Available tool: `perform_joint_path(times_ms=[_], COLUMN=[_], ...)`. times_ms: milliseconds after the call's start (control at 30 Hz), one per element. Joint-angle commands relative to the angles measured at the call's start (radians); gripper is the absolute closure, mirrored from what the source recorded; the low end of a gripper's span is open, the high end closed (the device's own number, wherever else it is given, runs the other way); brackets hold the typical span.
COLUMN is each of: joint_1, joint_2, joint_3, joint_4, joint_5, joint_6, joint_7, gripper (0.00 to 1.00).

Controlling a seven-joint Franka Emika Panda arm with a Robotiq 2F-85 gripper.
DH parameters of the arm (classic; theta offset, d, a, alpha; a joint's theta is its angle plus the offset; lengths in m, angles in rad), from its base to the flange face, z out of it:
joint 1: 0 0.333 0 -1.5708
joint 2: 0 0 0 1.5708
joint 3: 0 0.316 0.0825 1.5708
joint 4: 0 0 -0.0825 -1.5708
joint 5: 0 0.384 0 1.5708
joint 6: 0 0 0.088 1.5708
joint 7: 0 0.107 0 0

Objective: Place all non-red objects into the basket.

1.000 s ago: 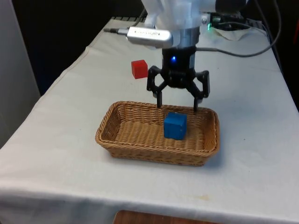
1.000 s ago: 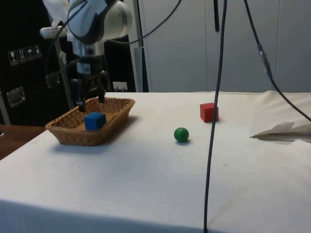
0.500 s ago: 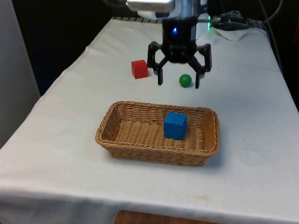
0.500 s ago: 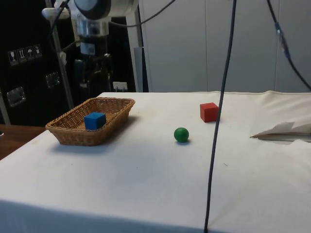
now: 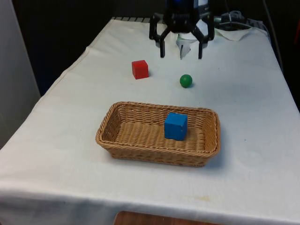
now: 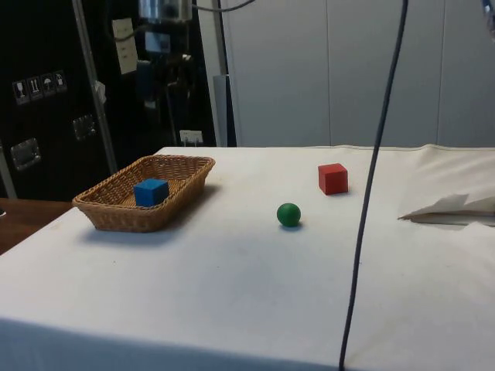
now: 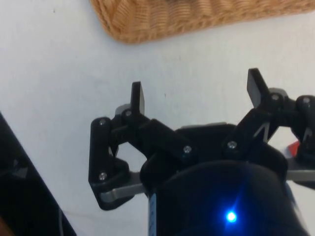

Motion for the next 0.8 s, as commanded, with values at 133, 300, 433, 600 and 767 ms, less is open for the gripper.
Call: perform_joint_path(times_ms=[133,300,433,600,767], joint_1=[0.007,0.007,0.006,0.005,0.004], joint_2=[-0.057,-0.133,-0.167,-0.226,-0.268], joint_3=[-0.005,-0.002,0.0,0.003,0.004], joint_4=[-0.044,-0.107,-0.14,-0.202,-0.238], joint_5=[-0.029,-0.054,-0.064,-0.086,-0.114], joint_6=[-0.007,-0.016,-0.015,-0.012,-0.018], joint_7=[0.01,0.015,0.016,0.019,0.025], gripper=[0.0,0.0,0.0,0.0,0.0])
